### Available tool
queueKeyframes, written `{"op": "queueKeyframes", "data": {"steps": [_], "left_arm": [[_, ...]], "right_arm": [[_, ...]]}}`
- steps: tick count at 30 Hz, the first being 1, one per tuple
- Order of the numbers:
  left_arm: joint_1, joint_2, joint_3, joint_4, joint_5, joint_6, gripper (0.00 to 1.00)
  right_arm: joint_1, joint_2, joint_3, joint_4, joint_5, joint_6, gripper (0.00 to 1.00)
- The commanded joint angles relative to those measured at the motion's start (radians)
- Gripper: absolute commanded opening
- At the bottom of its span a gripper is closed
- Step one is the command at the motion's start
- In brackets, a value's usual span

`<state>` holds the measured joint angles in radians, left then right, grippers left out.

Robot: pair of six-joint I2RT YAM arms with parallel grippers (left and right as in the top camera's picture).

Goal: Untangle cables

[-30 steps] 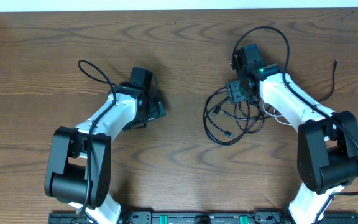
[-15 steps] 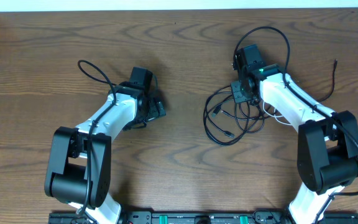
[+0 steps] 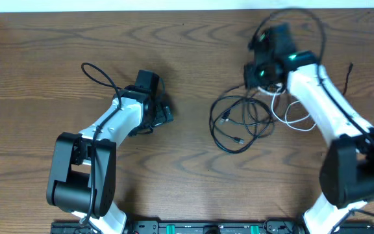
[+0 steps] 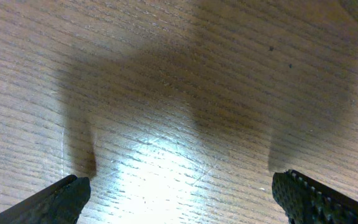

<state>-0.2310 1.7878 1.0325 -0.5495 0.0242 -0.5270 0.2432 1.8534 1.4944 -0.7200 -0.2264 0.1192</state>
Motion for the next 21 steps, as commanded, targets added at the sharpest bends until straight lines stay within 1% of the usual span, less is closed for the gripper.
{"op": "queueKeyframes", "data": {"steps": [1, 3, 4, 7, 9, 10, 14, 18, 21], "left_arm": [[-0.002, 0.004, 0.016, -0.003, -0.006, -0.002, 1.0], [-0.002, 0.004, 0.016, -0.003, -0.006, -0.002, 1.0], [-0.002, 0.004, 0.016, -0.003, -0.006, -0.002, 1.0], [-0.002, 0.004, 0.016, -0.003, -0.006, -0.002, 1.0], [-0.002, 0.004, 0.016, -0.003, -0.006, -0.002, 1.0], [-0.002, 0.004, 0.016, -0.003, -0.006, -0.002, 1.0], [-0.002, 0.004, 0.016, -0.003, -0.006, -0.002, 1.0], [-0.002, 0.004, 0.016, -0.003, -0.006, -0.002, 1.0], [-0.002, 0.004, 0.016, -0.003, -0.006, -0.002, 1.0]], "right_arm": [[0.021, -0.083, 0.105, -0.029, -0.184, -0.031, 0.01], [0.069, -0.098, 0.164, -0.081, -0.184, -0.044, 0.01], [0.116, -0.109, 0.192, -0.125, -0.182, -0.084, 0.01], [0.167, -0.117, 0.193, -0.181, -0.093, -0.06, 0.01], [0.177, -0.093, 0.142, -0.208, 0.027, 0.03, 0.01], [0.176, -0.076, 0.101, -0.204, 0.052, 0.047, 0.01], [0.175, 0.012, -0.04, -0.198, 0.06, 0.07, 0.01], [0.175, 0.036, -0.043, -0.187, 0.059, 0.07, 0.01], [0.172, 0.005, 0.011, -0.187, 0.069, 0.054, 0.01]]}}
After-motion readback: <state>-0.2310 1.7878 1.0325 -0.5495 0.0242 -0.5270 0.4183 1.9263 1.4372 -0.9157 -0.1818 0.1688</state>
